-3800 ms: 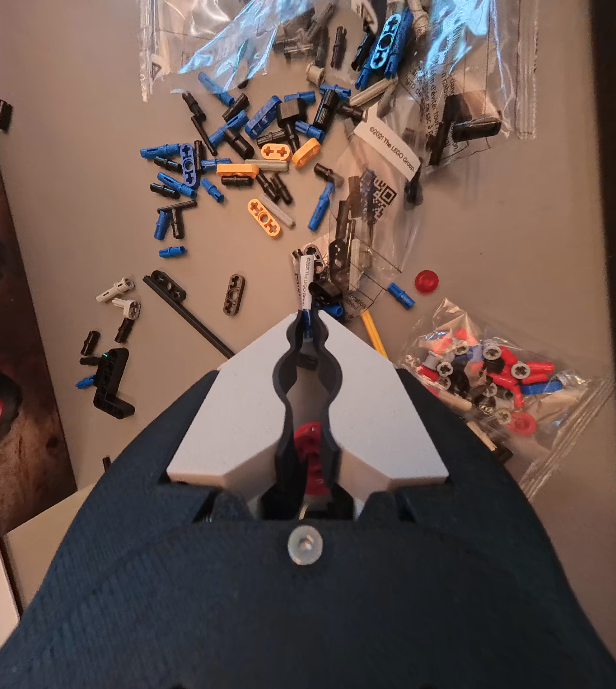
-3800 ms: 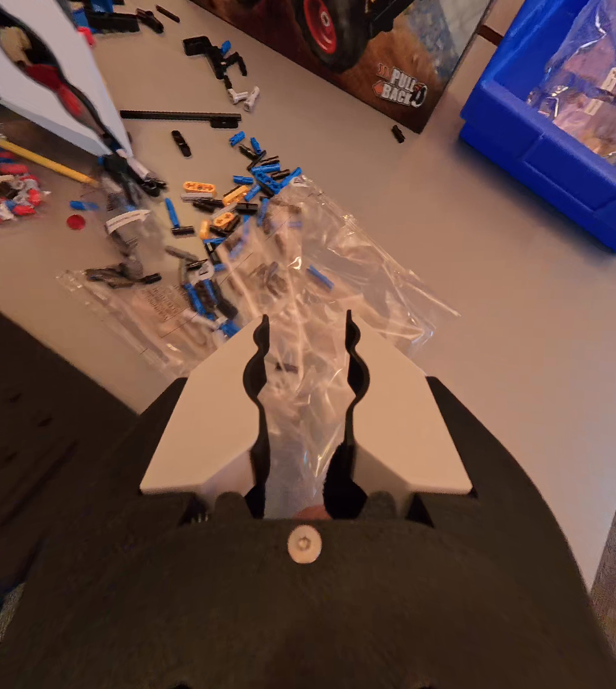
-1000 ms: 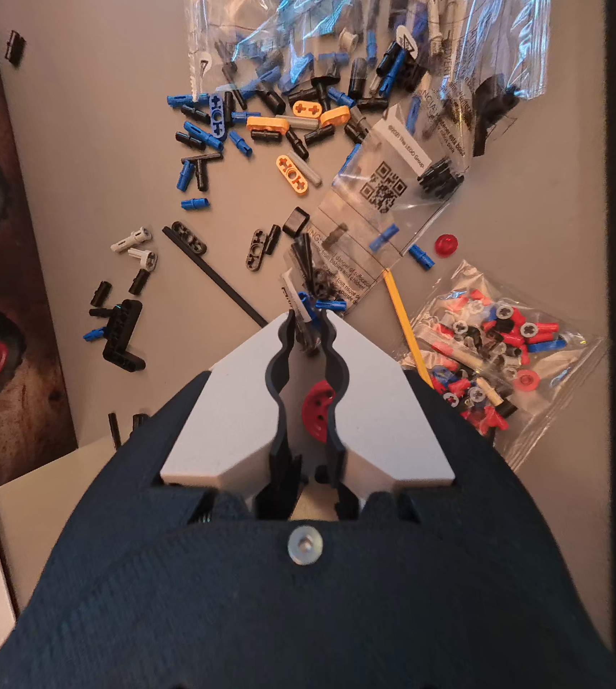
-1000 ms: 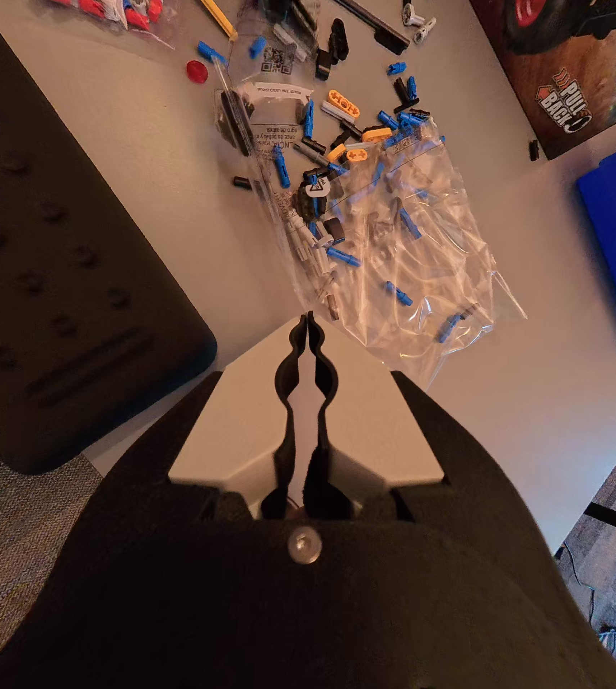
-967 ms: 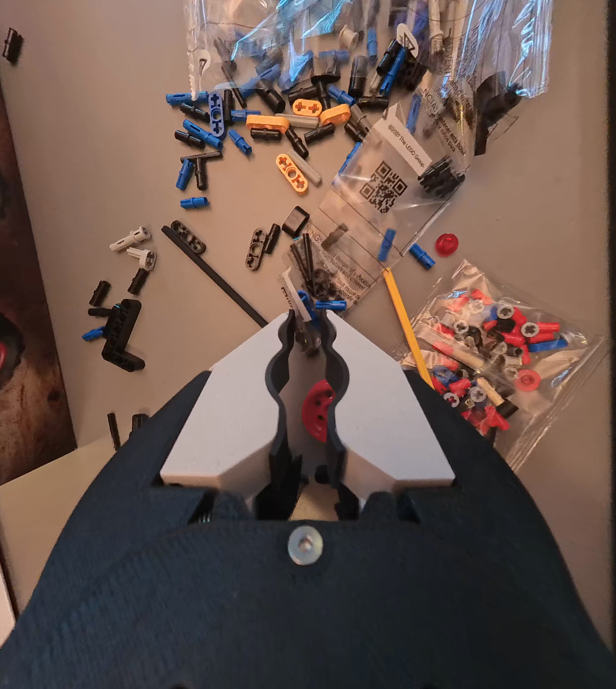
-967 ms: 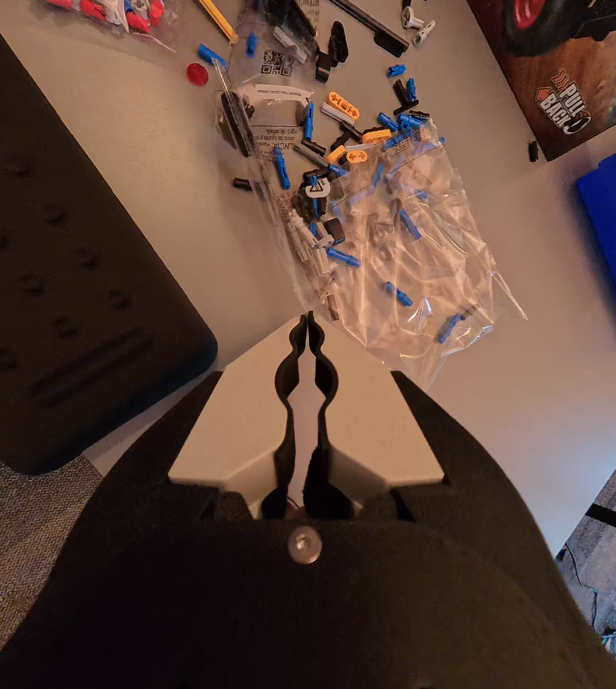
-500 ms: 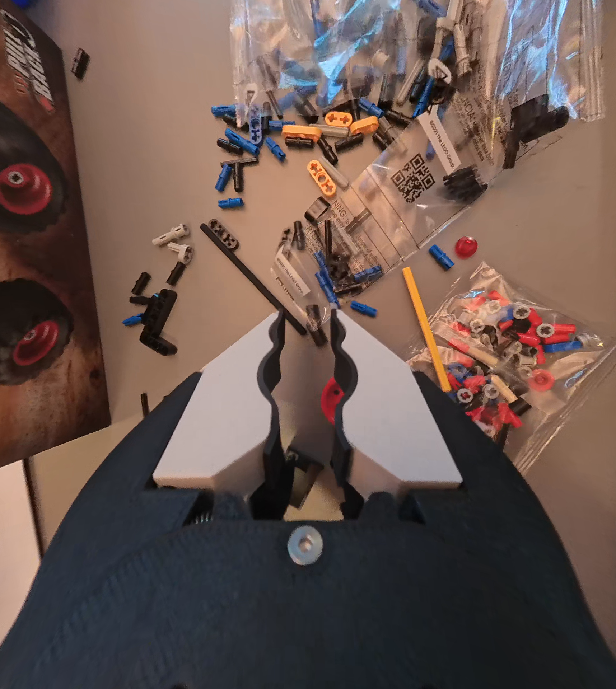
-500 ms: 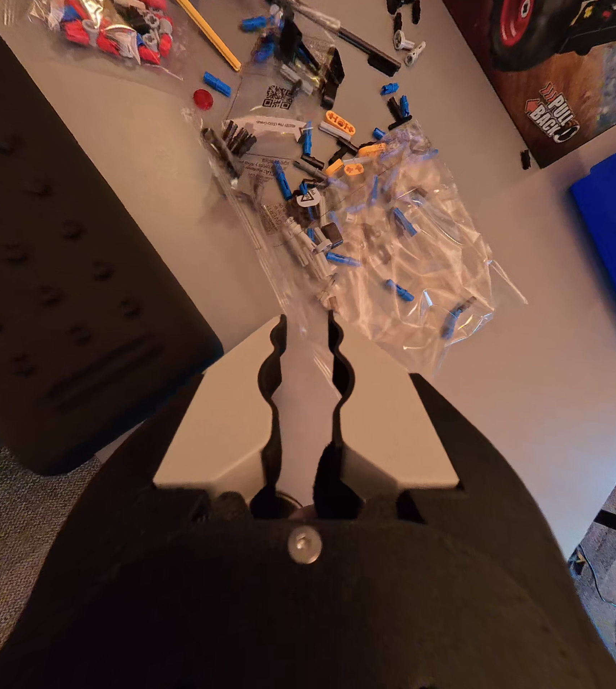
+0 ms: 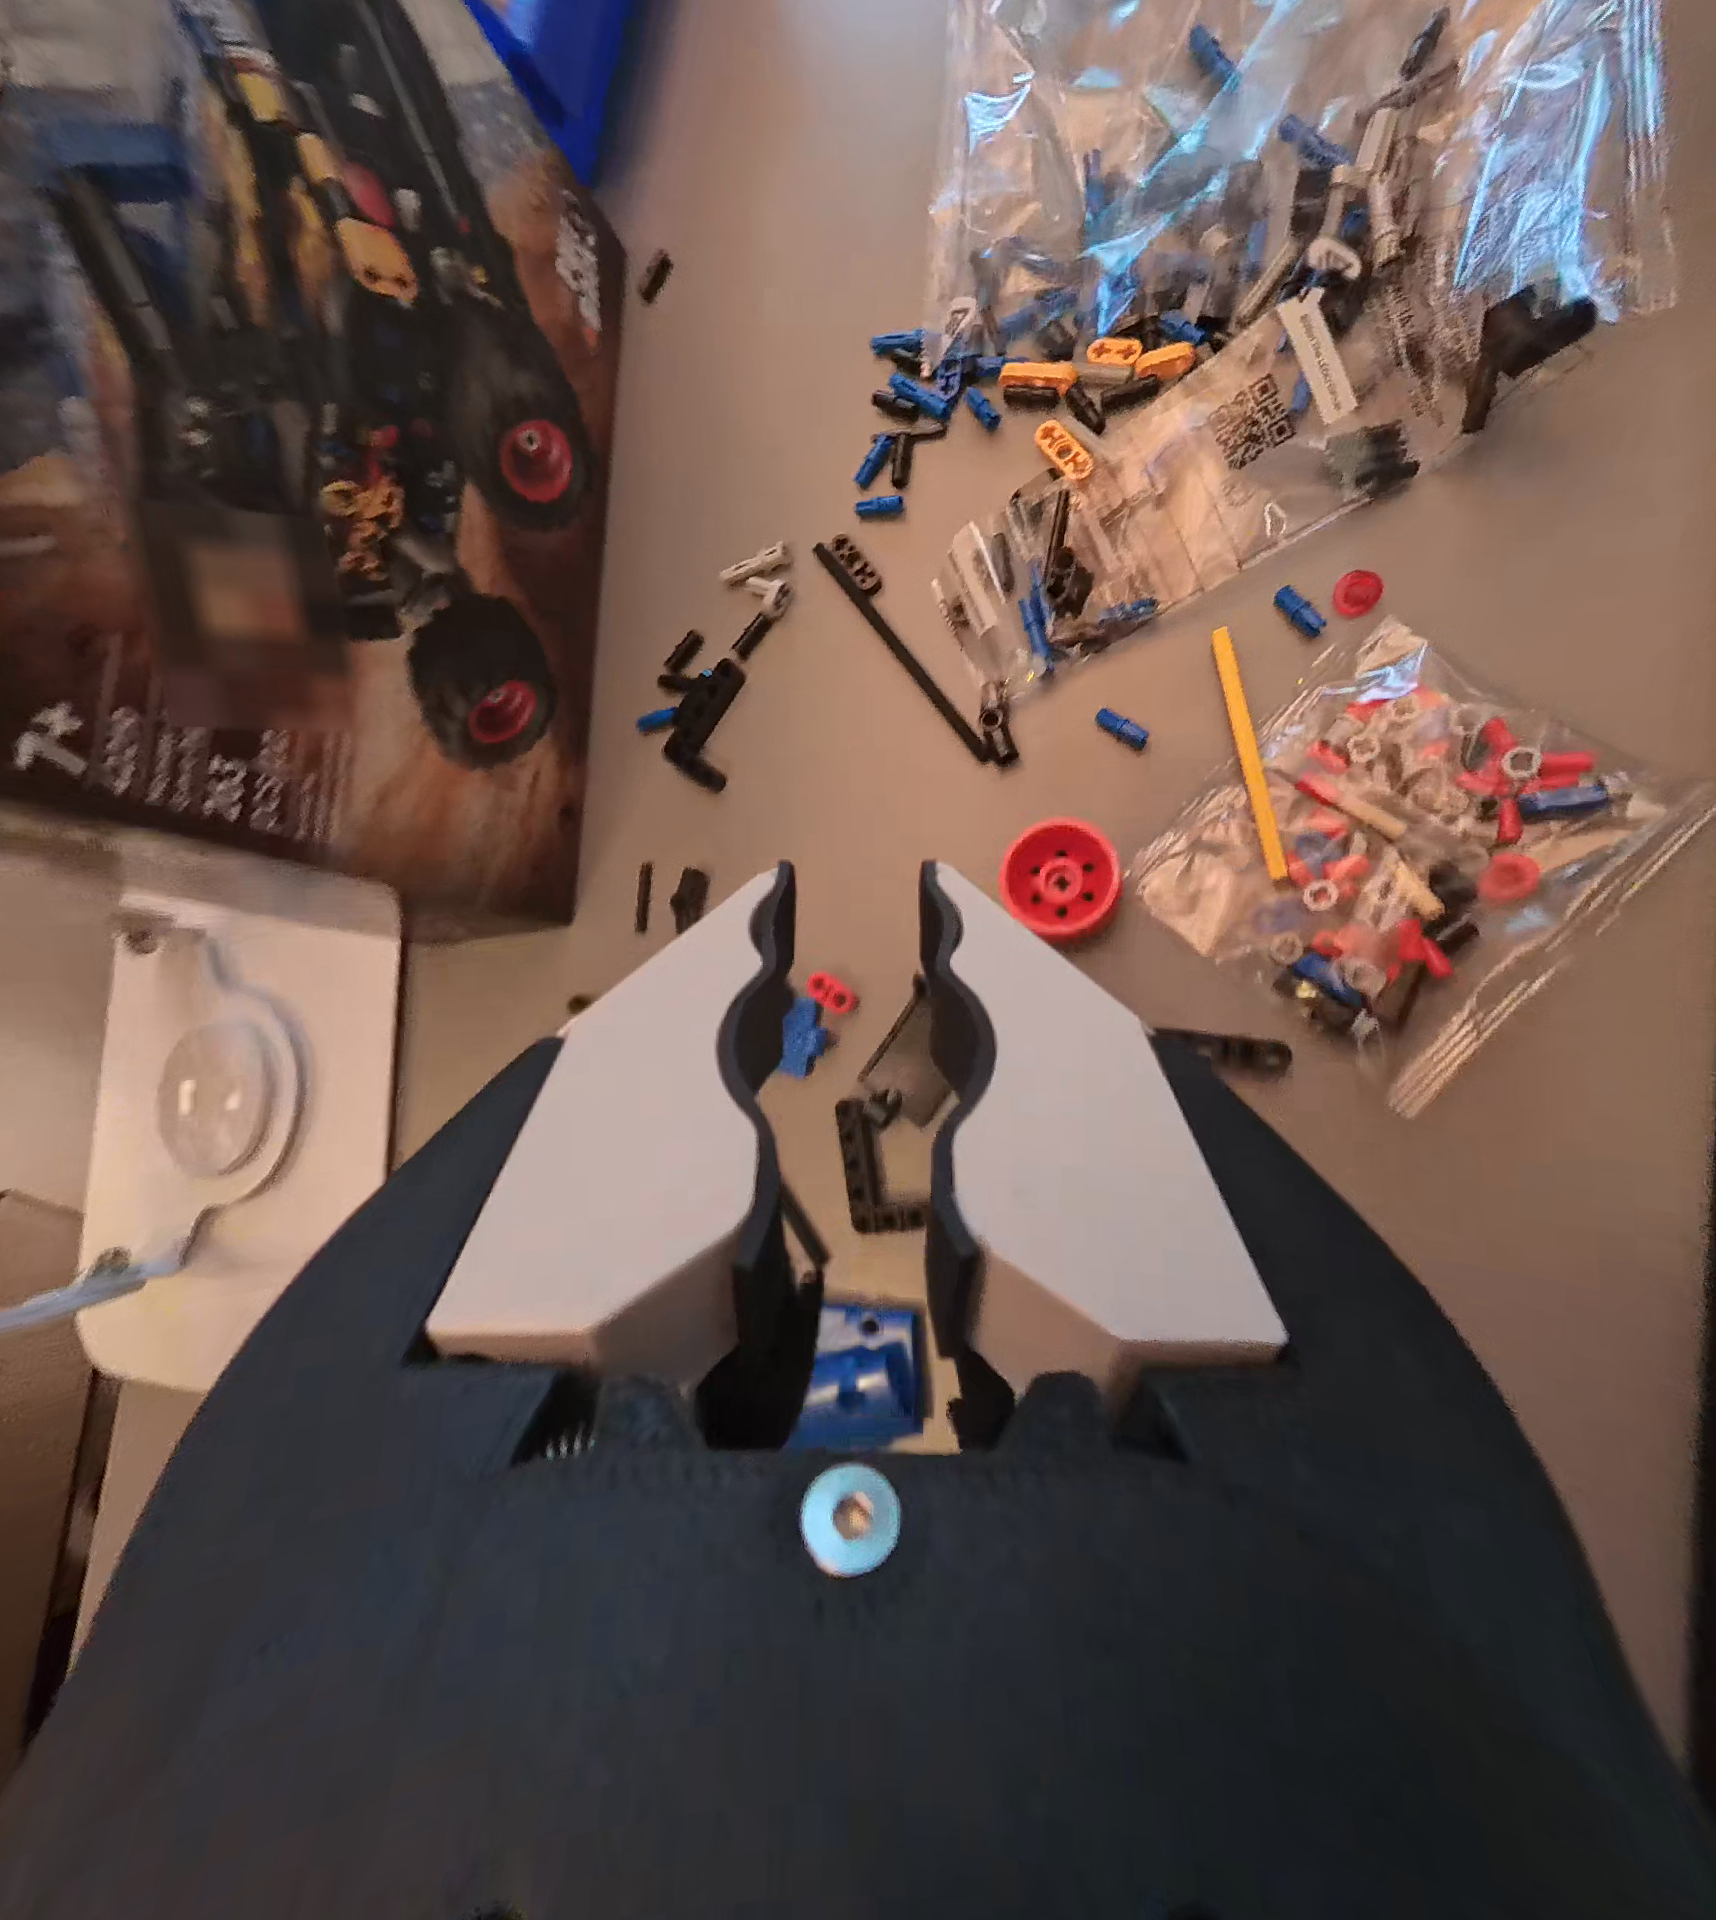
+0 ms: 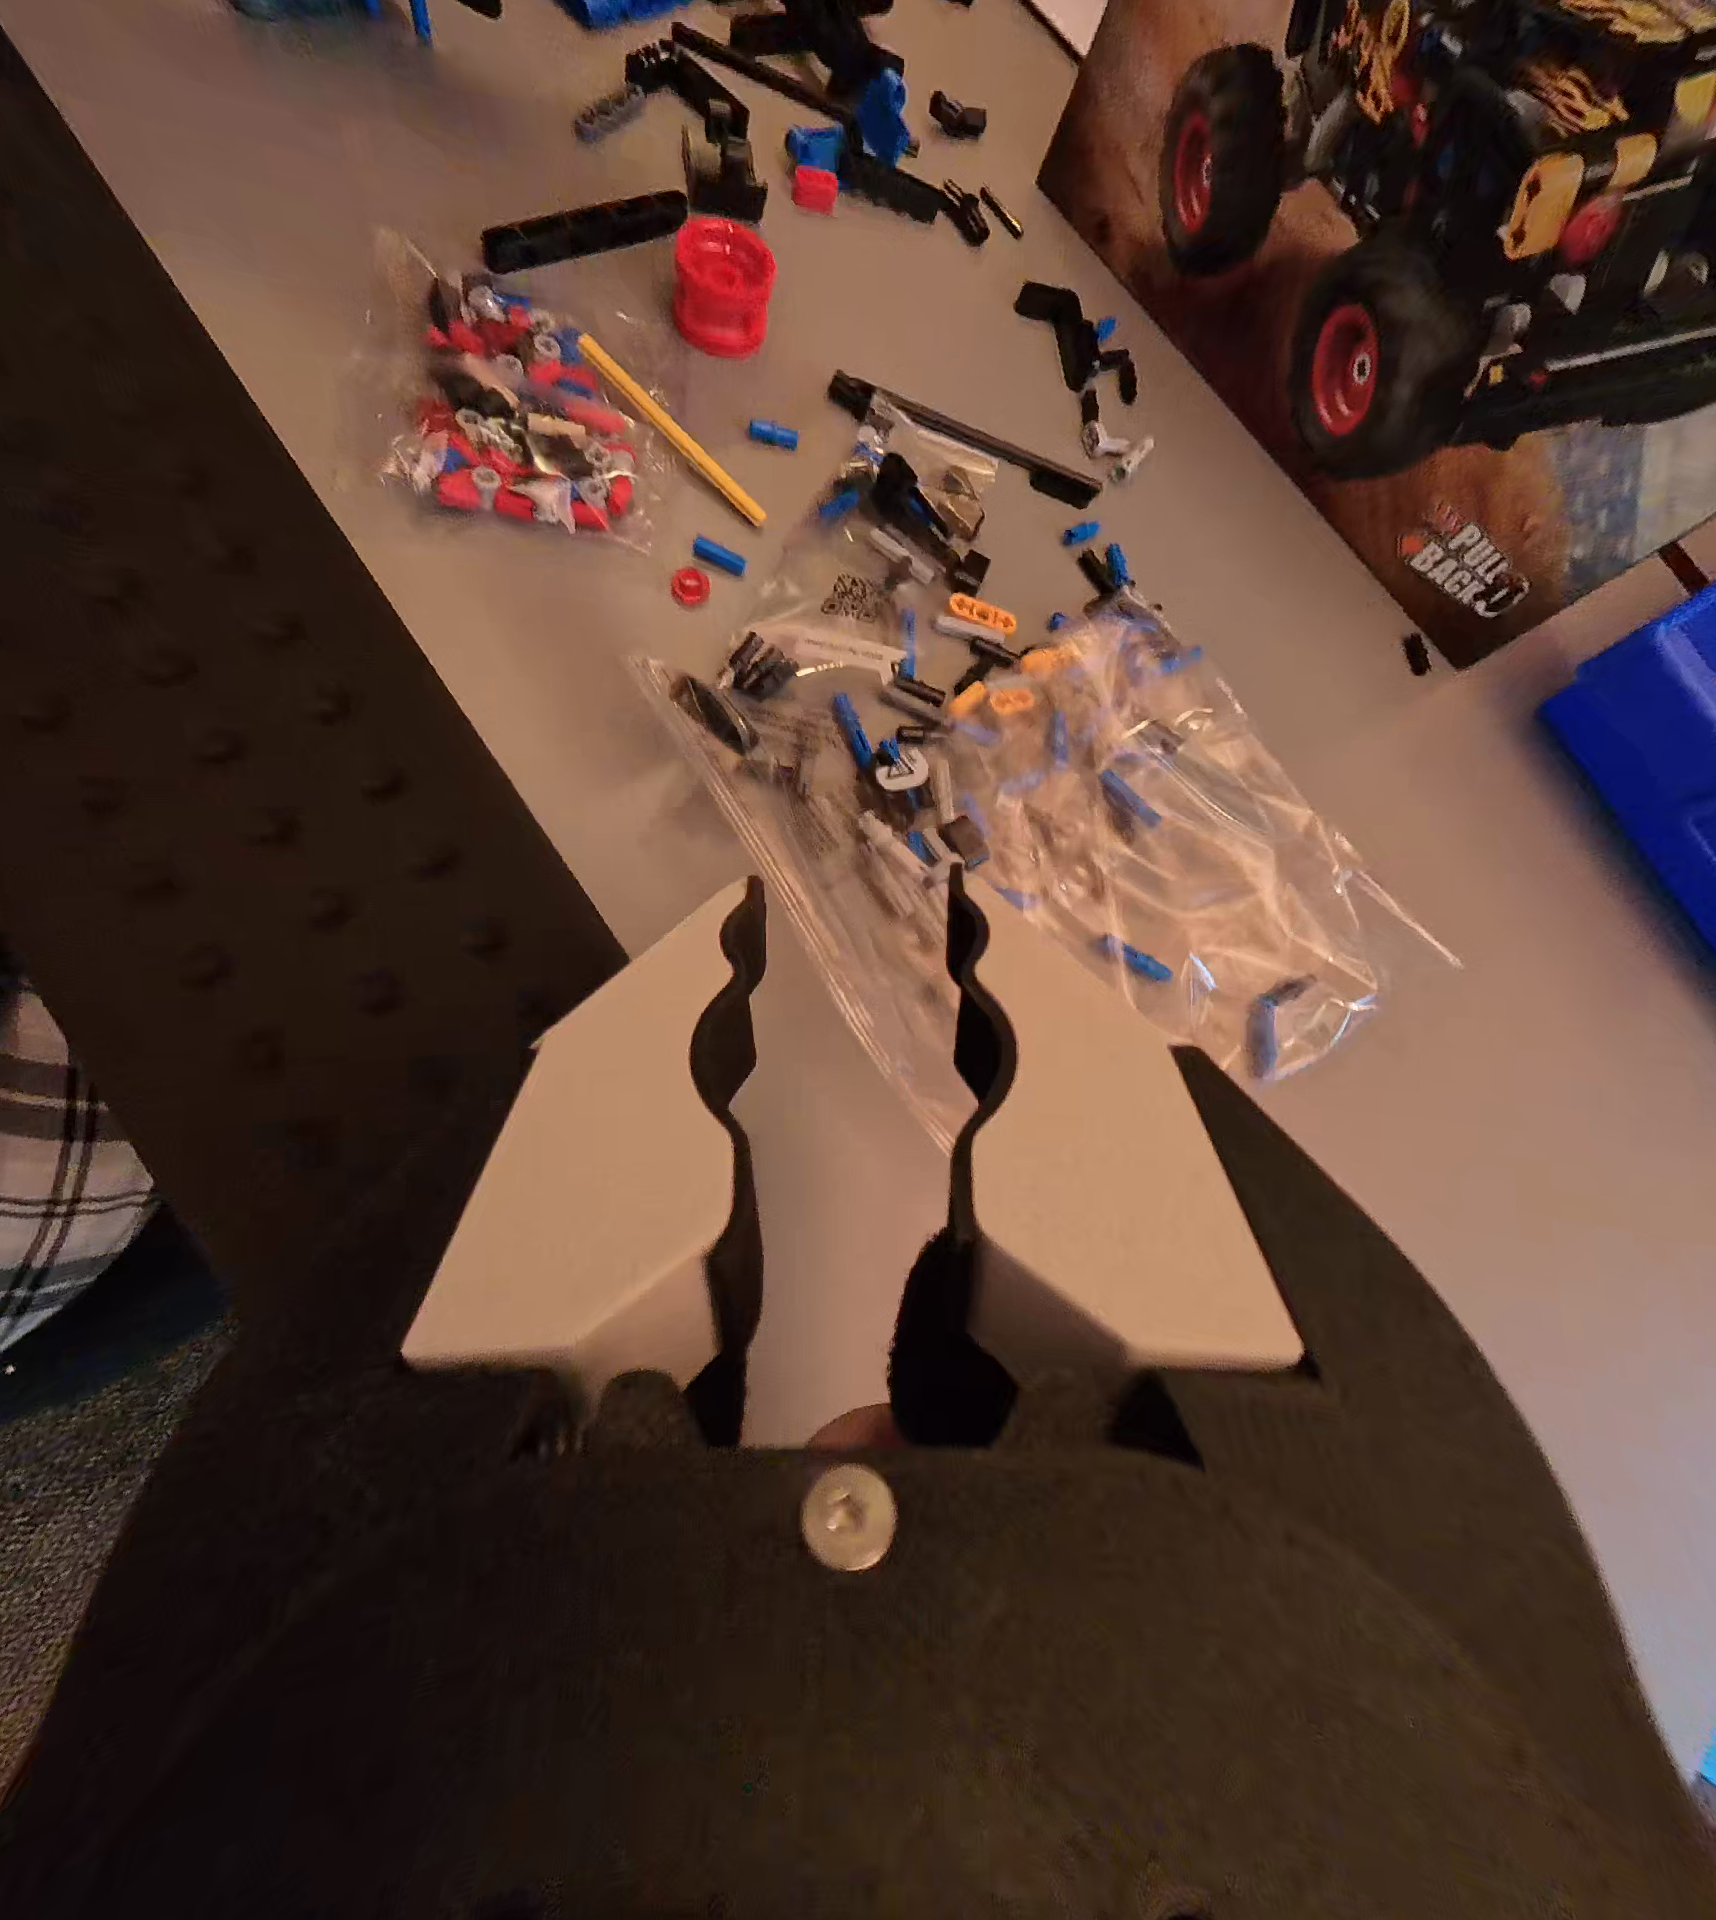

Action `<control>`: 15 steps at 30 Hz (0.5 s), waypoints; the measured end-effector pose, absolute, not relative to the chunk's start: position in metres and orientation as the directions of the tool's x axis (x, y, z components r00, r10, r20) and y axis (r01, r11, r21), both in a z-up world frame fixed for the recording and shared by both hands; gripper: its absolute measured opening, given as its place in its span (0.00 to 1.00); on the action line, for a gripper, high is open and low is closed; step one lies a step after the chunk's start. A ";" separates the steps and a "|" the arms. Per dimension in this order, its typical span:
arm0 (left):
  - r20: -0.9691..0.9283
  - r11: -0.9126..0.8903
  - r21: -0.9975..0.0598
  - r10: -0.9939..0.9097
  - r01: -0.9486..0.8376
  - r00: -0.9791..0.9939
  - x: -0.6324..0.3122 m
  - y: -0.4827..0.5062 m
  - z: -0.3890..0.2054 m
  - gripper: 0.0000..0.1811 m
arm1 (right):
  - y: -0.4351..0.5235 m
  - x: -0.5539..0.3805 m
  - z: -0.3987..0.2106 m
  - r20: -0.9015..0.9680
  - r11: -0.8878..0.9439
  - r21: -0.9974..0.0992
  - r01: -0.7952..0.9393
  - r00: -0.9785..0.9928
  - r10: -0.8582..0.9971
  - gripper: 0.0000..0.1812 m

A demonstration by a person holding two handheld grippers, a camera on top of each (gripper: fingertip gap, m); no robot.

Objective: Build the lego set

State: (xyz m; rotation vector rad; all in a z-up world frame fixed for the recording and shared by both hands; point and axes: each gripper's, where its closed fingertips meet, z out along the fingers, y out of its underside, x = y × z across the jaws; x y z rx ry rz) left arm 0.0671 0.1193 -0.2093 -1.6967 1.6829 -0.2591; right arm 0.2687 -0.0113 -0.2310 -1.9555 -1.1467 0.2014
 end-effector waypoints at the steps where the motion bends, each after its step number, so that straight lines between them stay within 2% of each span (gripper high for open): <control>1: -0.346 0.106 -0.609 -0.927 -0.786 0.143 0.060 0.119 -0.207 0.11 | -0.010 0.265 -0.232 0.258 -0.228 -0.729 0.646 0.567 0.782 0.18; 9: -0.334 0.030 -0.612 -0.916 -0.791 0.224 0.012 0.109 -0.215 0.11 | -0.005 0.242 -0.261 0.246 -0.256 -0.658 0.708 0.523 0.816 0.17; 15: -0.312 0.002 -0.634 -0.916 -0.774 0.253 0.006 0.106 -0.225 0.11 | -0.008 0.240 -0.270 0.249 -0.248 -0.625 0.740 0.490 0.836 0.03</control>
